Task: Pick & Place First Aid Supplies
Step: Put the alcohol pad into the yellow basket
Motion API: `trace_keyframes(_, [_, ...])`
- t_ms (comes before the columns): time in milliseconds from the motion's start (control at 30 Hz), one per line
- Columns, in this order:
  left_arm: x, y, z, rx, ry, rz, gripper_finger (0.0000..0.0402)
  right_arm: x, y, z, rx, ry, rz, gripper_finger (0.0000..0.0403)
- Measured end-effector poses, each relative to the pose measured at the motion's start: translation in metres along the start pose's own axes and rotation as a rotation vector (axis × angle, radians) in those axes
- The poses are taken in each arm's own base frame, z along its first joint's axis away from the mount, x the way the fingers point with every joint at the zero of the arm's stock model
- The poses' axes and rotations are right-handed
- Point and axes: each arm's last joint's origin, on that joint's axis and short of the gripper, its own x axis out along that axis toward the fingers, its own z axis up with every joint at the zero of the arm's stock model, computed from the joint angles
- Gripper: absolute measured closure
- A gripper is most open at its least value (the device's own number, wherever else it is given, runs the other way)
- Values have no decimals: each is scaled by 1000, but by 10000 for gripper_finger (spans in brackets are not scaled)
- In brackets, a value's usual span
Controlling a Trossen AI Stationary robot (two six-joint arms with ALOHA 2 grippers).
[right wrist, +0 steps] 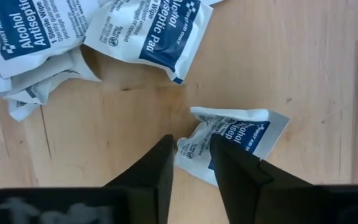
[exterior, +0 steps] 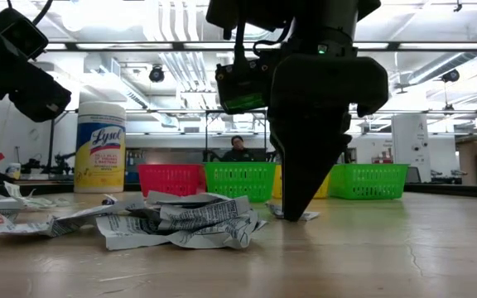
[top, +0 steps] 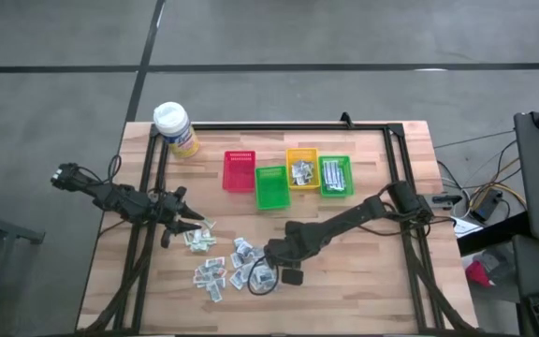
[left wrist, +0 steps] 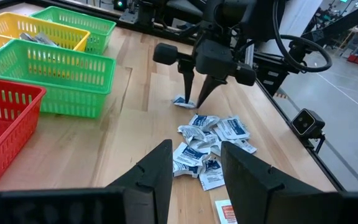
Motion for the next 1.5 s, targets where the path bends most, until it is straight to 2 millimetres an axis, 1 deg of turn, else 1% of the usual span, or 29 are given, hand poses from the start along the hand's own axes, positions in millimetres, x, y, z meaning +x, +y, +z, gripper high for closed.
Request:
trace_keyframes(233, [0, 0, 0, 0, 1, 0, 271, 1, -1, -1, 2, 2, -13, 334])
trace_keyframes(567, [0, 0, 0, 0, 1, 0, 271, 2, -1, -2, 0, 7, -19, 356])
trace_keyframes(767, [0, 0, 0, 0, 1, 0, 271, -5, 1, 1, -24, 16, 10, 373])
trace_keyframes(867, [0, 0, 0, 0, 1, 0, 271, -14, 3, 5, -56, 18, 29, 382])
trace_keyframes(1000, [0, 0, 0, 0, 1, 1, 271, -37, 5, 11, -74, -5, 80, 392])
trace_keyframes(1300, [0, 0, 0, 3, 1, 1, 271, -72, 7, 22, -137, 5, 143, 394])
trace_keyframes(1400, [0, 0, 0, 3, 1, 1, 271, -84, 5, 27, -150, 13, 175, 394])
trace_keyframes(1500, [0, 0, 0, 3, 1, 1, 271, -99, 3, 34, -149, 9, 219, 394])
